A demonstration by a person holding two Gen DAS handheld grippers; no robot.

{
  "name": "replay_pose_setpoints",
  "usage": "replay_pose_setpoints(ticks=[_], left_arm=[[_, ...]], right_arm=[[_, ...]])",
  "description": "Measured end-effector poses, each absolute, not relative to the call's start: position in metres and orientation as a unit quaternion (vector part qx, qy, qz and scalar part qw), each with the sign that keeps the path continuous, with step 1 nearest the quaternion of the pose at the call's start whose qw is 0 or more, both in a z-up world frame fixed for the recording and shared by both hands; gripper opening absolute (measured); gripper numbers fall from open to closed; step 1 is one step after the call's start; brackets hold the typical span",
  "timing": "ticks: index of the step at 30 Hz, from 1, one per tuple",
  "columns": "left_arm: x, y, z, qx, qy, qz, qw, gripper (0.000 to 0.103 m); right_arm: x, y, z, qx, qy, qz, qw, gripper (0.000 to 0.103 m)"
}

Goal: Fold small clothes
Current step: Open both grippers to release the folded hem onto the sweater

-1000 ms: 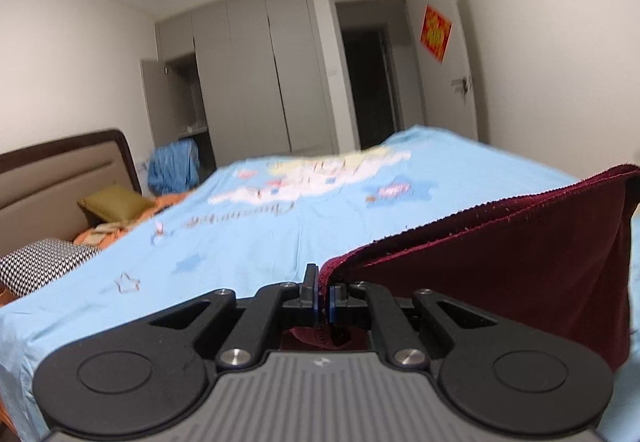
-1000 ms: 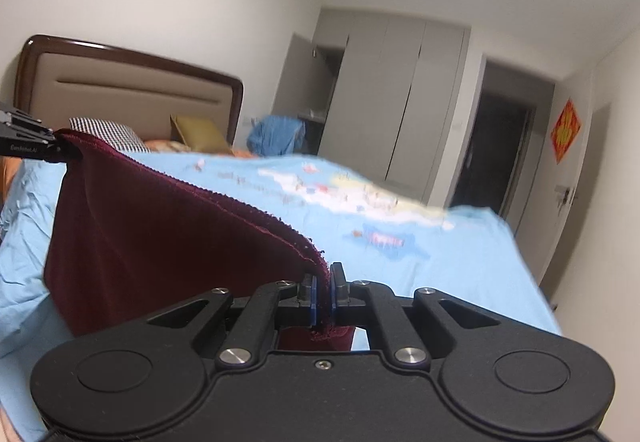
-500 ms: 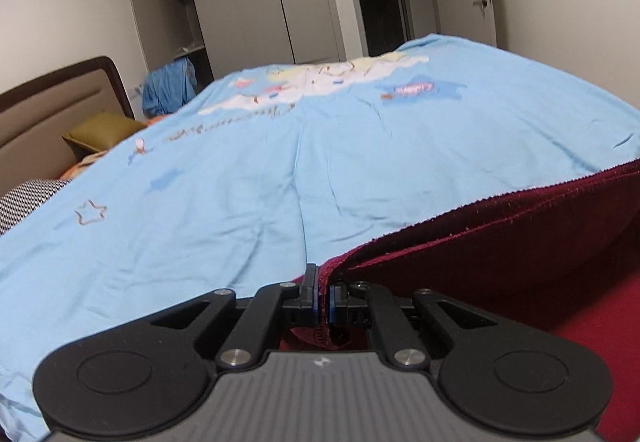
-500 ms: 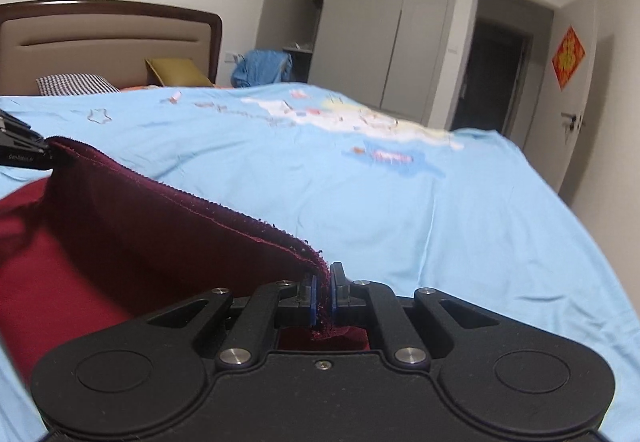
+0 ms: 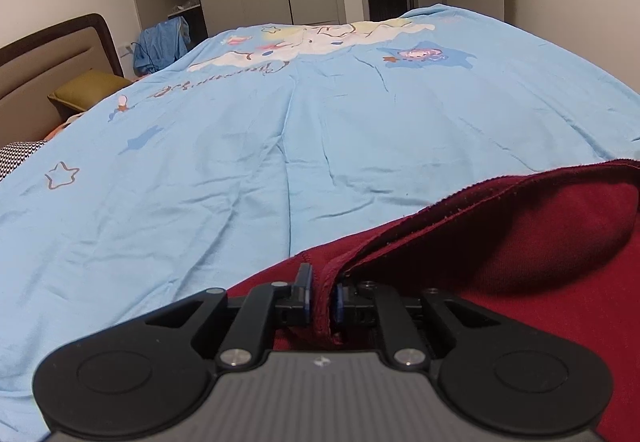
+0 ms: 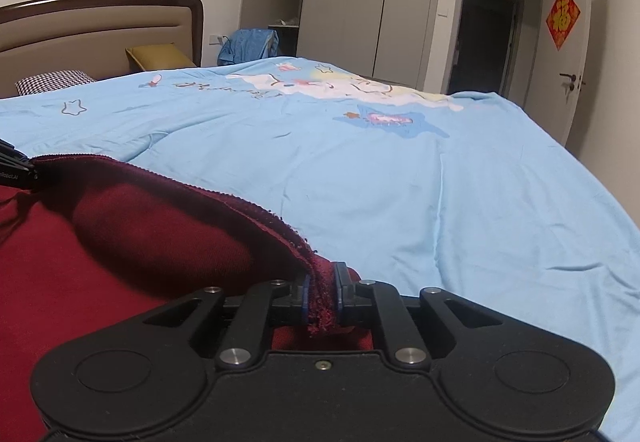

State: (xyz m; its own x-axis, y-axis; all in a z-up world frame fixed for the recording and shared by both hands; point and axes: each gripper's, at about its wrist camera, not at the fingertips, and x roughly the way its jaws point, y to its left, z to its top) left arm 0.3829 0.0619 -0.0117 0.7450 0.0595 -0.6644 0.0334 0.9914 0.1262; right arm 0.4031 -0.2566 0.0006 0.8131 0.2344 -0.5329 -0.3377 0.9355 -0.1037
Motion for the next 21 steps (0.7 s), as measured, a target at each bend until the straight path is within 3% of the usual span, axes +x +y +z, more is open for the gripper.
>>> replay_pose_setpoints(ticks=[1, 3, 5, 6, 8, 9, 11, 13, 21], left_arm=[[0.384, 0.063, -0.011, 0.062, 0.357, 0.008, 0.932, 0.028], [0.384, 0.064, -0.009, 0.056, 0.352, 0.011, 0.934, 0.078], [0.380, 0.065, -0.006, 0.052, 0.336, 0.022, 0.940, 0.093], [0.379, 0.065, -0.003, 0.054, 0.330, 0.022, 0.942, 0.093], [0.379, 0.062, -0.002, 0.060, 0.328, 0.023, 0.942, 0.098], [0.379, 0.061, -0.002, 0.062, 0.324, 0.029, 0.943, 0.103], [0.378, 0.057, -0.005, 0.068, 0.313, 0.037, 0.947, 0.103], [0.381, 0.053, -0.010, 0.077, 0.310, 0.047, 0.946, 0.103], [0.402, 0.076, -0.037, 0.003, 0.314, 0.141, 0.939, 0.103]], right_arm=[[0.404, -0.257, 0.000, -0.096, 0.266, 0.151, 0.947, 0.019], [0.404, -0.257, -0.003, -0.095, 0.266, 0.151, 0.947, 0.024], [0.405, -0.257, -0.005, -0.094, 0.267, 0.147, 0.948, 0.042], [0.405, -0.257, -0.005, -0.093, 0.268, 0.145, 0.948, 0.047], [0.406, -0.258, -0.007, -0.091, 0.267, 0.134, 0.950, 0.069], [0.405, -0.258, -0.008, -0.089, 0.265, 0.128, 0.952, 0.075], [0.402, -0.259, -0.008, -0.087, 0.254, 0.118, 0.956, 0.093], [0.397, -0.256, -0.008, -0.093, 0.237, 0.110, 0.961, 0.102], [0.413, -0.273, -0.019, -0.075, 0.188, -0.012, 0.979, 0.102]])
